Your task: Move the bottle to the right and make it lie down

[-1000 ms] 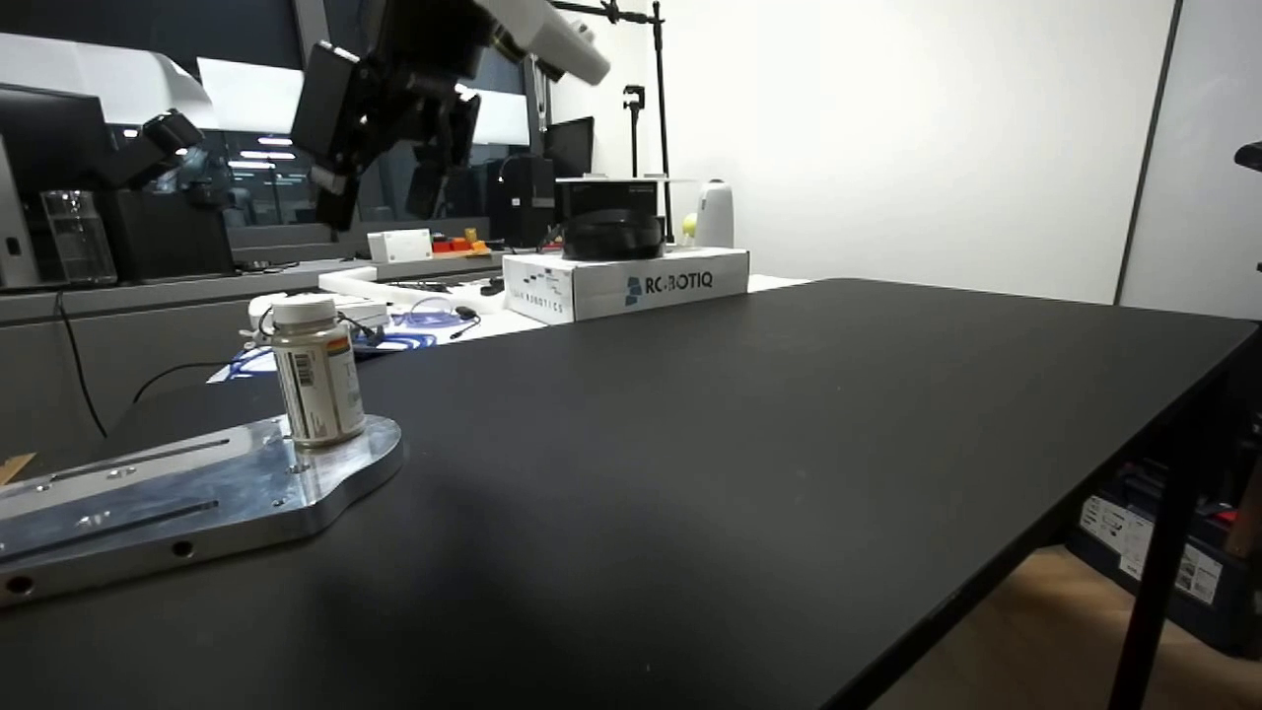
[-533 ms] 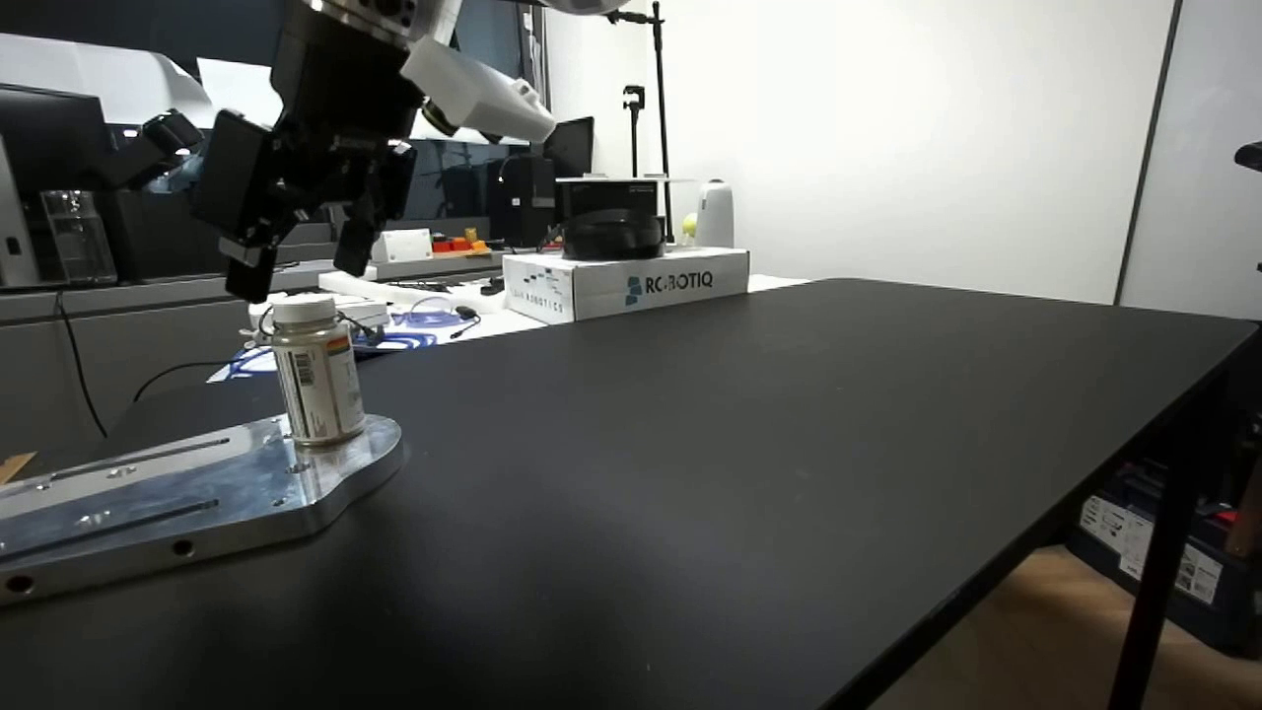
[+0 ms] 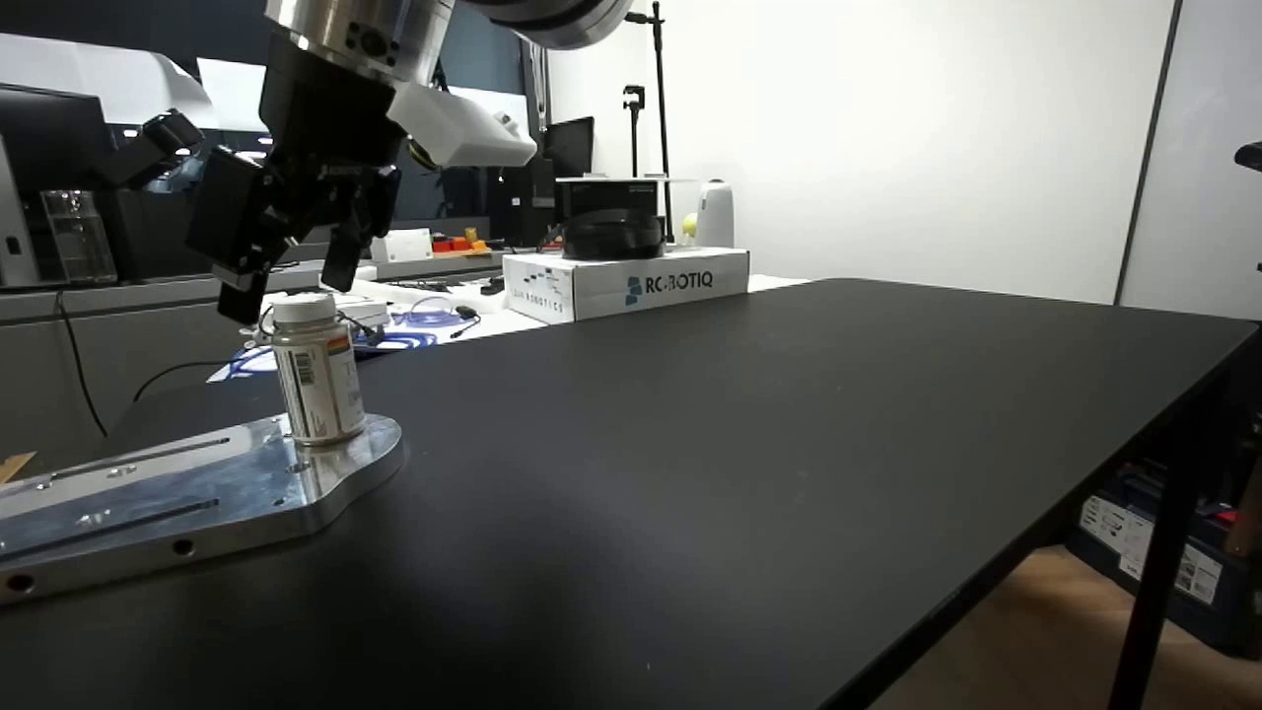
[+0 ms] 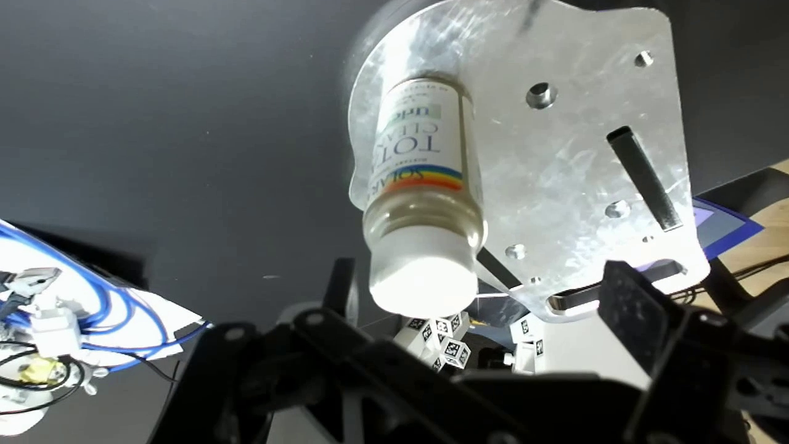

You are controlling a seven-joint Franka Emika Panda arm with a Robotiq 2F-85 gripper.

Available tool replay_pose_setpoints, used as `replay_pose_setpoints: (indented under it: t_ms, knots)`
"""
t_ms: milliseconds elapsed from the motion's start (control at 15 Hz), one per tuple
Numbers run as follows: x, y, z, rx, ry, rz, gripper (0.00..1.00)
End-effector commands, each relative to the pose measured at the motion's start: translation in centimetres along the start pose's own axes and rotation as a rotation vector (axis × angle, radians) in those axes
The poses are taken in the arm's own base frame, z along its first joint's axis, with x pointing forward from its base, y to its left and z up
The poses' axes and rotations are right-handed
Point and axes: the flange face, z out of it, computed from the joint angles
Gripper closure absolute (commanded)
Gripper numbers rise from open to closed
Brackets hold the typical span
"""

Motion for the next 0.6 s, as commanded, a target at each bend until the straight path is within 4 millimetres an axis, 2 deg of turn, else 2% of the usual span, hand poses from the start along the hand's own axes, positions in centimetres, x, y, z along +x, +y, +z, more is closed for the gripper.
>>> replay_pose_setpoints:
  t_ms: [0,533]
  knots:
    - [0.9,0.4,0.6,-0.011,0.012,-0.006,0.0]
    - [0.0,1.0,2.5,-0.022,-0.008,-0.006,0.0]
